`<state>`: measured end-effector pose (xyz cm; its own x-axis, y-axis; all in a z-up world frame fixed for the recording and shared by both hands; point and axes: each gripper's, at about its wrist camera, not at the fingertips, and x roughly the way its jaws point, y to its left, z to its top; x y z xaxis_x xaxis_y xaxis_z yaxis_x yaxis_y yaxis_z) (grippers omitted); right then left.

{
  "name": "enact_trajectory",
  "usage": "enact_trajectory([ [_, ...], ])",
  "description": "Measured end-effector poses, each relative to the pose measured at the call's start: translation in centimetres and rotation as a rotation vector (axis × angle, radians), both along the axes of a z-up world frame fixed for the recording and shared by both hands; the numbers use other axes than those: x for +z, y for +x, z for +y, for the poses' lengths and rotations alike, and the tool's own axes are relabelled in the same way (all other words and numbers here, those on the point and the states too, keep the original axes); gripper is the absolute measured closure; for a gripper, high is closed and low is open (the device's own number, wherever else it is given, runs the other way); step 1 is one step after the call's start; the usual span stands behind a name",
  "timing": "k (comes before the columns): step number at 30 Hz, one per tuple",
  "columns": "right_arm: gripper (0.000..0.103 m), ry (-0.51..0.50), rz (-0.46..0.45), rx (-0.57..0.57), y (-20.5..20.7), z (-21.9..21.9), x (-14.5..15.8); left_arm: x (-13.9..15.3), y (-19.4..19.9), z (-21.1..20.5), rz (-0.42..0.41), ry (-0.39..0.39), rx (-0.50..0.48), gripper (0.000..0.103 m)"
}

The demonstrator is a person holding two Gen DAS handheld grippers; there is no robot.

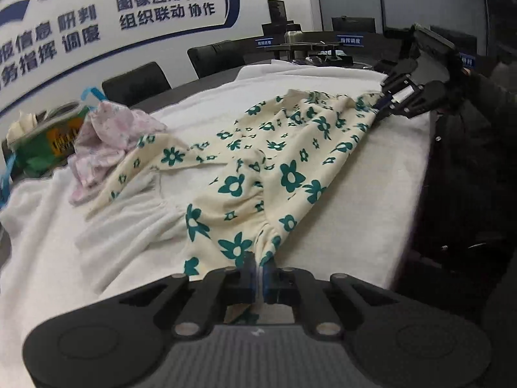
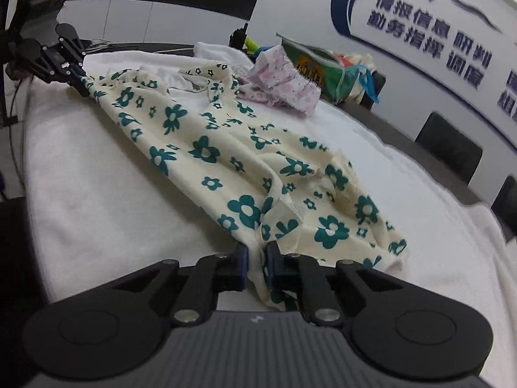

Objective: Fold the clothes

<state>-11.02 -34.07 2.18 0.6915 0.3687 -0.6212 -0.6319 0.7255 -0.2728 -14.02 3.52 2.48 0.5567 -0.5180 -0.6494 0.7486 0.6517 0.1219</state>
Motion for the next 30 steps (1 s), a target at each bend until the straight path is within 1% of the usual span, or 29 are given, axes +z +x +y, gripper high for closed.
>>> enact_trajectory([
  [2,0.093,-0.007,0.031,-0.003,-1.8,-0.1,0.2,-0.8,-1.1,-0.2,0.011,0.006,-0.008,0.1],
  [3,0.093,-0.013,0.043,-0.007,-2.6,-0.1,0.2,-1.0,-1.5,-0.1,0.004,0.001,-0.005,0.097],
  [4,0.092,-0.022,0.049,-0.016,-3.2,-0.1,0.2,-0.9,-1.6,0.4,0.01,-0.021,0.005,0.092],
  [6,0.09,-0.011,0.056,-0.015,-4.2,-0.4,0.9,0.2,-1.8,2.2,0.037,-0.108,0.013,0.087],
  [7,0.09,0.001,0.059,-0.012,-4.7,-0.6,1.4,0.9,-2.1,3.4,0.027,-0.164,0.024,0.085],
  [8,0.09,0.012,0.061,-0.008,-5.2,-0.8,1.9,1.7,-2.6,4.6,-0.001,-0.224,0.048,0.08],
  [9,0.089,0.023,0.064,-0.004,-5.7,-1.0,2.4,2.4,-2.9,5.6,-0.022,-0.277,0.084,0.064],
  [10,0.089,0.045,0.048,0.001,-6.2,-1.1,3.1,2.9,-3.0,6.2,-0.03,-0.315,0.141,0.05],
  [11,0.089,0.081,0.01,0.006,-6.6,-1.0,4.0,3.4,-2.9,6.5,-0.029,-0.346,0.211,0.048],
  [12,0.082,0.109,-0.034,0.003,-6.9,-0.8,4.7,3.7,-2.6,6.5,-0.024,-0.37,0.272,0.049],
  [13,0.063,0.125,-0.087,-0.022,-6.7,-0.3,5.1,3.8,-2.1,5.9,-0.018,-0.389,0.317,0.049],
  [14,0.055,0.148,-0.135,-0.07,-6.1,0.5,5.3,3.6,-1.6,4.9,-0.017,-0.401,0.351,0.049],
  [15,0.054,0.185,-0.15,-0.113,-5.1,1.4,5.2,3.3,-1.0,3.6,-0.016,-0.404,0.38,0.049],
  [17,0.057,0.261,-0.114,-0.149,-2.8,3.5,4.4,2.4,0.0,1.2,-0.034,-0.38,0.41,0.056],
  [18,0.062,0.274,-0.089,-0.151,-1.7,4.7,3.7,1.9,0.2,0.2,-0.048,-0.357,0.424,0.063],
  [19,0.066,0.269,-0.077,-0.152,-1.0,5.7,3.1,1.3,0.4,-0.5,-0.055,-0.329,0.433,0.066],
  [20,0.066,0.267,-0.071,-0.159,-0.4,6.3,2.5,0.7,0.5,-0.9,-0.058,-0.302,0.436,0.066],
  [22,0.066,0.273,-0.05,-0.197,0.4,6.9,1.5,-0.5,1.0,-1.1,-0.047,-0.259,0.457,0.072],
  [25,0.068,0.245,0.015,-0.278,1.1,6.4,-0.3,-2.5,1.5,-0.1,0.019,-0.253,0.5,0.072],
  [27,0.068,0.236,0.041,-0.303,1.1,6.0,-1.4,-2.6,1.6,0.4,0.023,-0.27,0.497,0.071],
  [29,0.067,0.276,0.031,-0.309,0.6,5.7,-1.5,-2.5,1.6,0.9,0.025,-0.279,0.497,0.07],
  [30,0.067,0.316,0.023,-0.312,0.4,5.2,-1.1,-2.3,1.6,1.0,0.021,-0.27,0.501,0.069],
])
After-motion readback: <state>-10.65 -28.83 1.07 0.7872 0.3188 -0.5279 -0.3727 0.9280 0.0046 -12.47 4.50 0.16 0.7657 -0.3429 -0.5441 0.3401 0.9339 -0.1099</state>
